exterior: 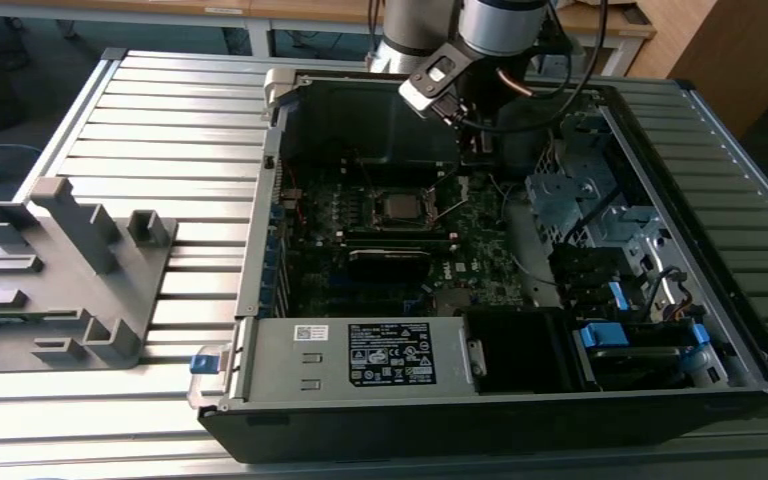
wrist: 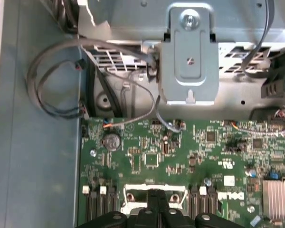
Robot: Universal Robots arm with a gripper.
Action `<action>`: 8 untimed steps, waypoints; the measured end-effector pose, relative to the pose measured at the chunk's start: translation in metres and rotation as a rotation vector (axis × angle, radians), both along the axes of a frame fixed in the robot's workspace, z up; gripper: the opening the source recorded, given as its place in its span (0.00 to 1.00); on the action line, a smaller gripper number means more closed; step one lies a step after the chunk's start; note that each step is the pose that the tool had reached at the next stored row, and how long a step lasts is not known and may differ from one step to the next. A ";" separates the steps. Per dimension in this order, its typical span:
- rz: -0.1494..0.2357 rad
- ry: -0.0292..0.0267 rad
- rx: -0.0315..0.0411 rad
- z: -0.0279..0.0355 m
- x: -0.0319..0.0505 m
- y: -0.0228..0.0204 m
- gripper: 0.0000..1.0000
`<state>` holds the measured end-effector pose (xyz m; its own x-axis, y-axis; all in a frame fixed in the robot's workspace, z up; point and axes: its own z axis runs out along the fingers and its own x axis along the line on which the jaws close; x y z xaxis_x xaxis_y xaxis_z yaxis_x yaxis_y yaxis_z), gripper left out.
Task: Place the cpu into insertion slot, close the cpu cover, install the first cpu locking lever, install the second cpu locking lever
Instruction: 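Close the cpu cover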
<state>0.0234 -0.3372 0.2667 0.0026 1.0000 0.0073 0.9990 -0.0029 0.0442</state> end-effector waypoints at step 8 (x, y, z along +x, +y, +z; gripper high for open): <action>-0.003 0.0005 -0.0002 -0.0014 0.0153 0.0000 0.10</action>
